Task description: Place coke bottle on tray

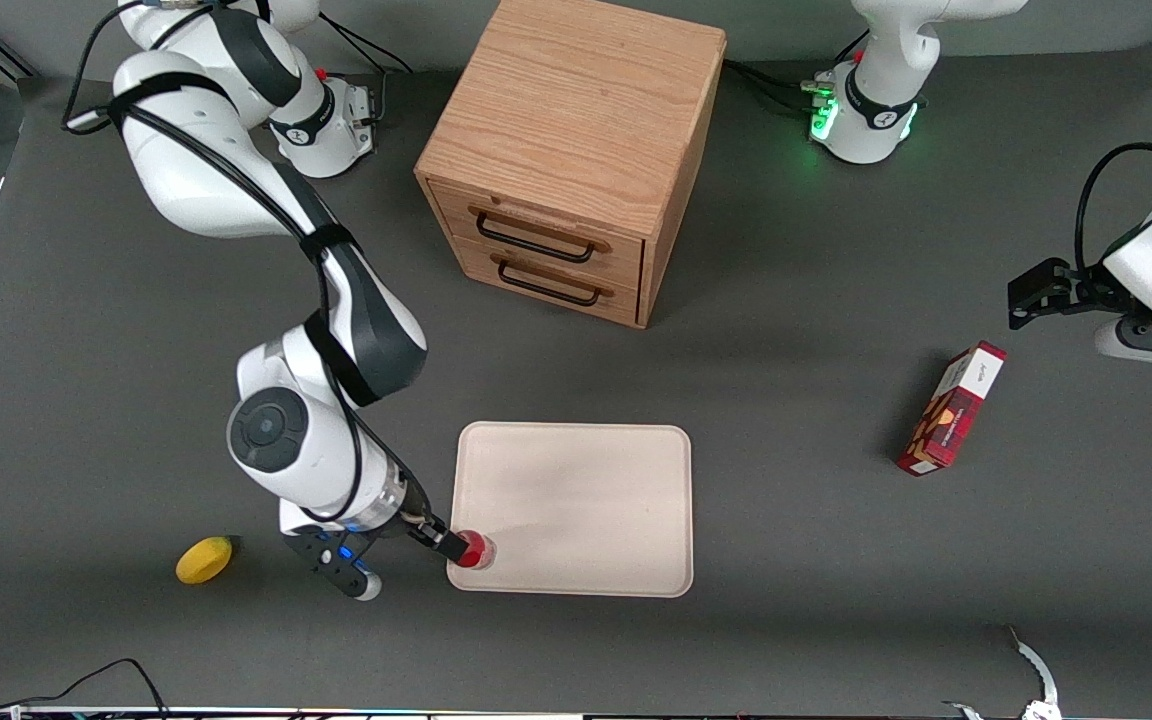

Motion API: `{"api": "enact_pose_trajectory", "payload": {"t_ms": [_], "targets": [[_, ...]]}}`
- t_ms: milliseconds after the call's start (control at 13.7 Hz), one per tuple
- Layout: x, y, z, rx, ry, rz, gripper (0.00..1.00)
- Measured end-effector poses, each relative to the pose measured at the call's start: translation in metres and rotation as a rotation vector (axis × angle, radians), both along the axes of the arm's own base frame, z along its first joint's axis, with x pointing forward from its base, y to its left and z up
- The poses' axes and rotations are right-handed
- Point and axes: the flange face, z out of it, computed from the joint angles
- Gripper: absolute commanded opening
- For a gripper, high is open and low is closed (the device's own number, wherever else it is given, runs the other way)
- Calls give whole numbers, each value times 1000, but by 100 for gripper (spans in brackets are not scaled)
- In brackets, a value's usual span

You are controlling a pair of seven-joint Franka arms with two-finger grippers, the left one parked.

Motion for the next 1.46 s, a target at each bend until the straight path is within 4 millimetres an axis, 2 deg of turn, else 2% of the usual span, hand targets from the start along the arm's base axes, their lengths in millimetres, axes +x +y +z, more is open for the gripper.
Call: {"api": "enact_pose_trajectory", "payload": {"t_ms": [220, 366, 439, 585, 732, 878, 1024, 1098, 1171, 1317, 1463], "targets": [[-34, -5, 110, -32, -40, 109, 100], [-72, -32, 182, -72, -66, 208, 100], [-97, -50, 210, -120, -57, 261, 100], [-146, -82, 251, -190, -3, 316, 100], [-179, -126, 276, -194, 45, 334, 100], [-199, -184, 282, -187, 71, 356, 100], [-216, -231, 267, -155, 91, 356, 100], [-221, -246, 254, -149, 88, 357, 100], [-225, -256, 235, -148, 82, 355, 100], [-230, -260, 195, -149, 81, 353, 100], [-234, -257, 172, -149, 99, 360, 100]]}}
